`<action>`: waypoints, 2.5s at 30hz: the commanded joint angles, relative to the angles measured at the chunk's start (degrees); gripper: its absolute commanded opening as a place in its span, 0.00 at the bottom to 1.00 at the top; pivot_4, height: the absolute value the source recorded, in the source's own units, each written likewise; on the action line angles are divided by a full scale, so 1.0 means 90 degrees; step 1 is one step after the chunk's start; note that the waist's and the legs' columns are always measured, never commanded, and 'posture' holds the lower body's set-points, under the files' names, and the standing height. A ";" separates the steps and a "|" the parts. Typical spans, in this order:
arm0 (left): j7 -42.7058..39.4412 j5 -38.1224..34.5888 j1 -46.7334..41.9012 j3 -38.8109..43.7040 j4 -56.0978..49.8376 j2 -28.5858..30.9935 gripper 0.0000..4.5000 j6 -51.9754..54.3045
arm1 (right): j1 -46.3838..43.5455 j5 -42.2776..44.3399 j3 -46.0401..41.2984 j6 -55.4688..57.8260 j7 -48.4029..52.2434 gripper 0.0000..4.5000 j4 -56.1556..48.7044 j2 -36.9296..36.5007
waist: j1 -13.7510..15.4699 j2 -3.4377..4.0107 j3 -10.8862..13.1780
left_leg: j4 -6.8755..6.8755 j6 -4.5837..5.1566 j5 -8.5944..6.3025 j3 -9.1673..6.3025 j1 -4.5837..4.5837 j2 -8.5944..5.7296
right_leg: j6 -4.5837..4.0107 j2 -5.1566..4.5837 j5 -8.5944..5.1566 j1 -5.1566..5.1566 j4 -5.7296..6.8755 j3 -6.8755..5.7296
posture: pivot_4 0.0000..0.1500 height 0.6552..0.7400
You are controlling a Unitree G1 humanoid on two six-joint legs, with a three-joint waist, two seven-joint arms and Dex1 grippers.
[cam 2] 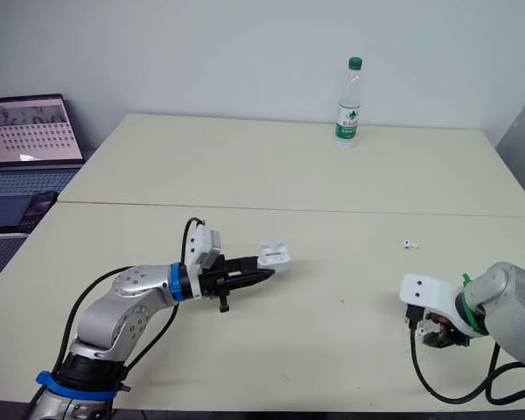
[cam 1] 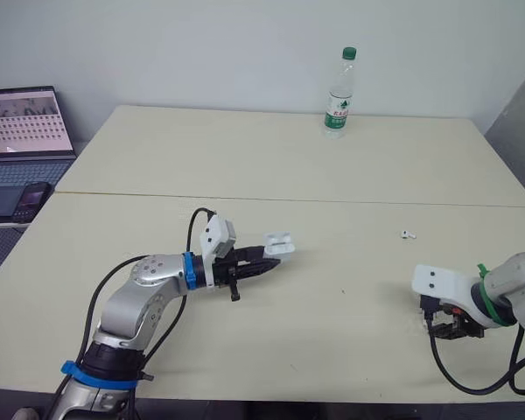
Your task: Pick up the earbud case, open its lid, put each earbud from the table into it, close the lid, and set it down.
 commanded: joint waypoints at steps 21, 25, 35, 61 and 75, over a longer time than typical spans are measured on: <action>-0.0060 -0.0012 -0.0035 0.0004 -0.0061 0.0019 0.17 -0.0135 | -0.0147 0.0469 0.0246 0.0614 -0.0581 0.54 -0.0154 -0.0216 | 0.0002 -0.0001 0.0000 | 0.0000 0.0000 0.0000 -0.0003 -0.0003 -0.0002 | 0.0001 -0.0001 0.0000 0.0001 -0.0002 -0.0004 | 1.00 0.95; -0.0066 -0.0012 -0.0041 -0.0011 -0.0064 0.0013 0.17 -0.0129 | -0.0114 0.0525 0.0227 0.0609 -0.0666 0.54 -0.0133 -0.0266 | 0.0001 -0.0001 0.0000 | 0.0000 0.0000 0.0000 -0.0003 -0.0002 -0.0002 | 0.0000 -0.0001 0.0000 0.0001 -0.0001 -0.0004 | 1.00 0.95; -0.0072 -0.0024 -0.0022 -0.0003 -0.0098 0.0039 0.17 -0.0106 | -0.0125 0.0757 0.0243 0.0693 -0.0770 0.09 -0.0270 -0.0266 | 0.0001 -0.0001 0.0000 | 0.0000 0.0000 0.0000 -0.0005 -0.0002 -0.0001 | 0.0000 0.0000 0.0000 0.0001 -0.0001 -0.0004 | 1.00 0.95; 0.1971 0.0995 -0.1442 -0.0146 0.1228 -0.1706 0.17 -0.0928 | -0.1510 0.2838 -0.4732 0.0980 -0.3886 0.09 0.0261 0.6106 | 0.0016 -0.0004 -0.0003 | -0.0002 0.0000 0.0000 -0.0018 -0.0012 -0.0006 | 0.0001 0.0033 0.0004 0.0000 0.0007 0.0000 | 1.00 0.95; 0.2278 0.1038 -0.1491 -0.0260 0.1275 -0.2641 0.17 -0.1536 | -0.1602 0.3646 -0.4302 -0.0731 -0.5126 0.09 0.0443 0.7999 | -0.0015 -0.0001 -0.0005 | -0.0007 0.0000 0.0000 -0.0017 -0.0010 -0.0002 | -0.0001 0.0037 0.0004 -0.0002 0.0012 0.0000 | 1.00 0.95</action>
